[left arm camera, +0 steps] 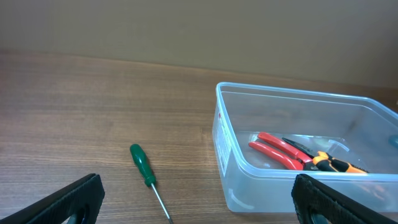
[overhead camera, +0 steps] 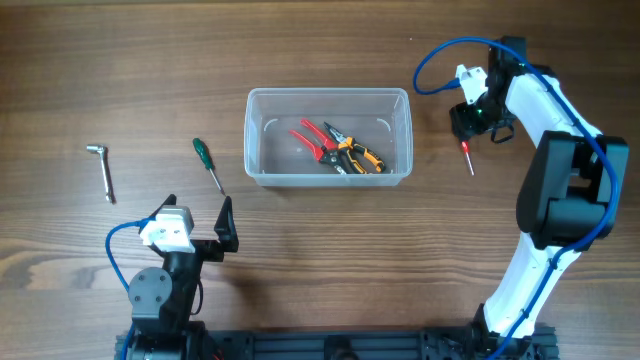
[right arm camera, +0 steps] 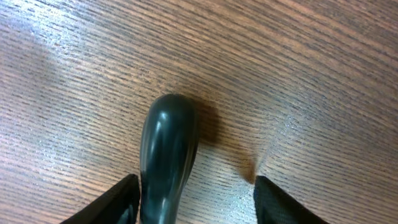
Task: Pack container
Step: 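Lower the right gripper and close on the black screwdriver handle, then lift the black screwdriver and carry it left over the container, then lower the screwdriver into the container and open the right gripper, then withdraw the right gripper up and to the right, then raise the left gripper and move it over the green screwdriver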
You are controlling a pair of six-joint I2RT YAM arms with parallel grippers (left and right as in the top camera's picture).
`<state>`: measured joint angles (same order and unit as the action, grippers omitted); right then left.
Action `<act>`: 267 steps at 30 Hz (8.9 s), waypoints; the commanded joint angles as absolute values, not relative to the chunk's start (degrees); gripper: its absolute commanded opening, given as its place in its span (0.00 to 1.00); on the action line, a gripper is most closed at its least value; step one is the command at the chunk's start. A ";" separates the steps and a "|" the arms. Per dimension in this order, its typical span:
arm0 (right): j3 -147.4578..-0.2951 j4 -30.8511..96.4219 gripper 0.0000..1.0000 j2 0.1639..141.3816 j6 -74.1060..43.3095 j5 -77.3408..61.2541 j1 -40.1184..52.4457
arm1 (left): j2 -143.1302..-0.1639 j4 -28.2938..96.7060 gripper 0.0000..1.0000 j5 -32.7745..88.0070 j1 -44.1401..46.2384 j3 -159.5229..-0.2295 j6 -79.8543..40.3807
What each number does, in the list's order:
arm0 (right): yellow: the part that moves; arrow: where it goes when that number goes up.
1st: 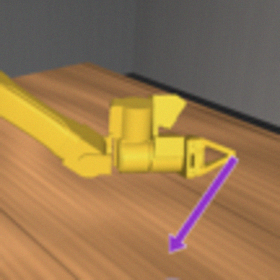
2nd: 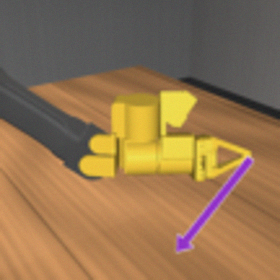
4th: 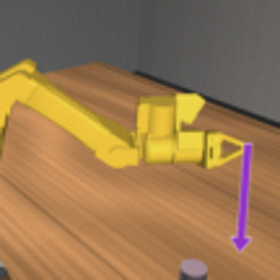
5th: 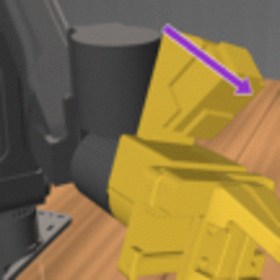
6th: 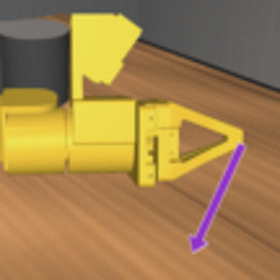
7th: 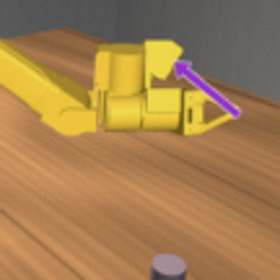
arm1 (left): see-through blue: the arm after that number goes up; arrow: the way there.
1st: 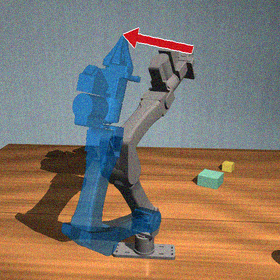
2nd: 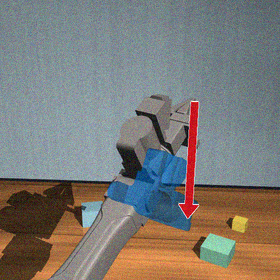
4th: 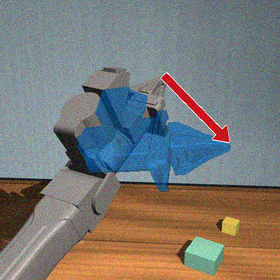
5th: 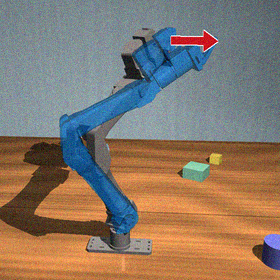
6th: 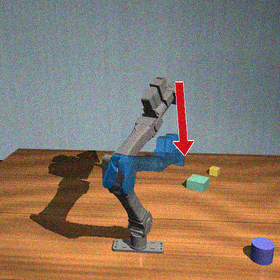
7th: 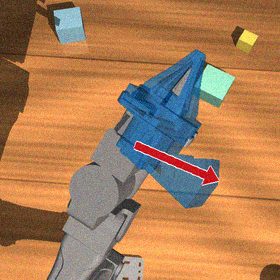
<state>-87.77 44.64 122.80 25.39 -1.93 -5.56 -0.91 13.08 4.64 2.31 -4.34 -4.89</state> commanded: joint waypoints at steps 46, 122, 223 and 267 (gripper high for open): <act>-88.64 47.44 0.29 124.31 22.39 -2.59 -4.51 | -0.82 12.88 1.00 5.74 2.63 -3.97 -5.19; -117.71 64.93 0.05 119.90 32.60 -8.82 34.11 | -0.82 12.88 1.00 5.74 2.63 -3.97 -5.19; -123.70 69.91 1.00 96.09 12.47 0.14 6.02 | -0.82 12.88 1.00 5.74 2.63 -3.97 -5.19; -109.16 64.62 1.00 106.94 -4.54 0.64 -23.64 | -0.82 12.71 1.00 8.60 2.61 -3.97 -5.32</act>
